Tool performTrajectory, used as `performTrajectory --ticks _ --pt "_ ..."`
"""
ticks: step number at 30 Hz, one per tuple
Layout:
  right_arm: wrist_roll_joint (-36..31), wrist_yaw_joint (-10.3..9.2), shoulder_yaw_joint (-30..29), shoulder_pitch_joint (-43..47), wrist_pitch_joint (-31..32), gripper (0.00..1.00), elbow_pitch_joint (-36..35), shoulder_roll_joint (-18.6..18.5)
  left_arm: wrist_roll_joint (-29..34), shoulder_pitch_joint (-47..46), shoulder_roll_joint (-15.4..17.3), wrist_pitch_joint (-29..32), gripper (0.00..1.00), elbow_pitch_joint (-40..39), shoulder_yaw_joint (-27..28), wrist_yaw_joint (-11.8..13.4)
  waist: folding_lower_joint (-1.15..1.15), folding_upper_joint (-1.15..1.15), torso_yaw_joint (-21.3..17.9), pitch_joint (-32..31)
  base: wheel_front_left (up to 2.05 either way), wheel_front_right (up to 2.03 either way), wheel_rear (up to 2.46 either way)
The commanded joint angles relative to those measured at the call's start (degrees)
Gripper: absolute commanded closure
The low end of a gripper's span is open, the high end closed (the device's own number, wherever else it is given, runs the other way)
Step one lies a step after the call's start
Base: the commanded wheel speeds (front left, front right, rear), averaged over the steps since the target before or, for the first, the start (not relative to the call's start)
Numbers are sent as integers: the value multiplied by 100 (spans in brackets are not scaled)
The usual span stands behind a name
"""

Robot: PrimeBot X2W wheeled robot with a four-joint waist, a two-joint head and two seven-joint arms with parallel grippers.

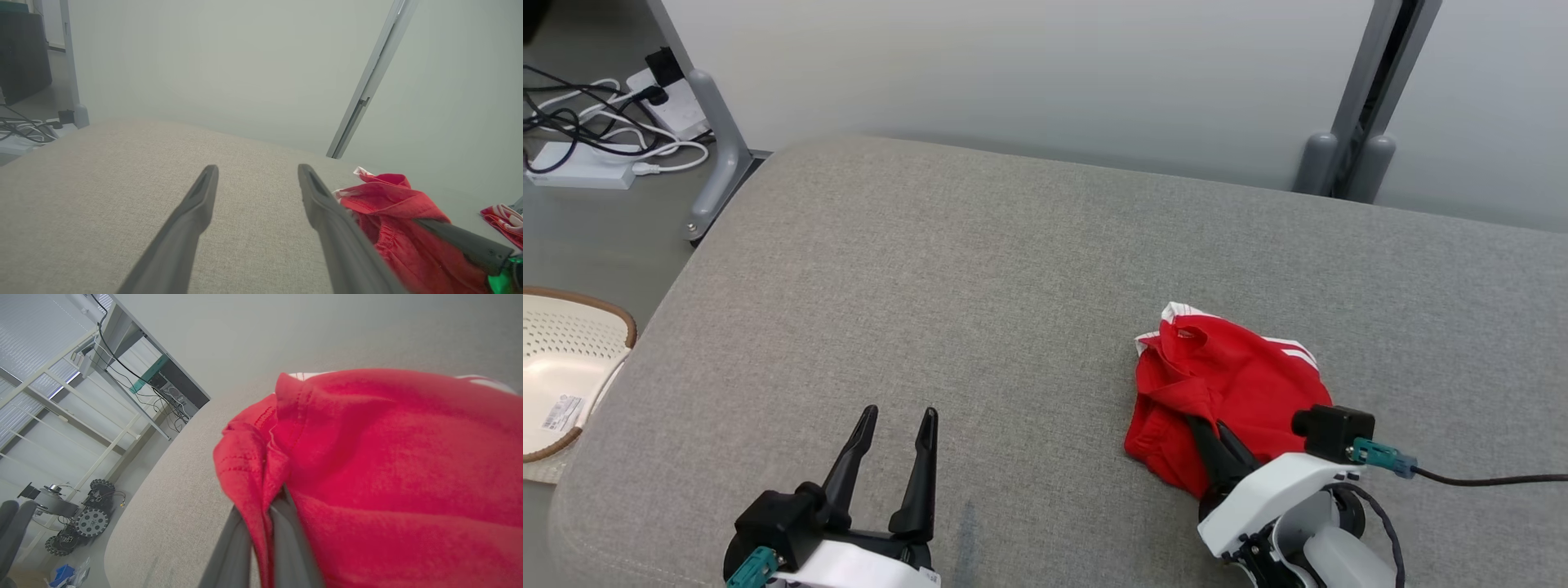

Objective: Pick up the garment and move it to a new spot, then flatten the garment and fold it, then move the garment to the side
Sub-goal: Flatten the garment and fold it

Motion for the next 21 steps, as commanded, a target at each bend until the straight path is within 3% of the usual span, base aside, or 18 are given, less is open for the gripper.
performTrajectory --ticks 1,6,7,8,9,10,21 --pt "3 3 8 -78 -44 100 42 -47 -58 -31 19 1 0 7 7 14 0 0 41 37 0 0 0" --pt "137 2 183 -266 -138 100 409 -47 -82 -80 20 0 0 19 -23 11 0 0 139 116 0 0 0" --pt "170 2 231 -295 -129 84 472 -47 -85 -87 19 1 0 18 -28 12 0 0 147 127 0 0 0" --pt "194 3 283 -318 -103 60 531 -47 -84 -93 18 1 0 19 -31 16 0 0 153 136 0 0 0" --pt "237 2 367 -328 -50 10 576 -47 -80 -99 20 0 0 21 -33 22 0 0 154 142 0 0 0" --pt "241 3 450 -347 -56 0 600 -43 -75 -108 19 1 0 25 -32 24 0 0 152 147 0 0 0" --pt "703 3 1178 -426 -4 0 293 -43 -21 -136 17 1 0 76 52 1 0 0 2 116 0 0 0"
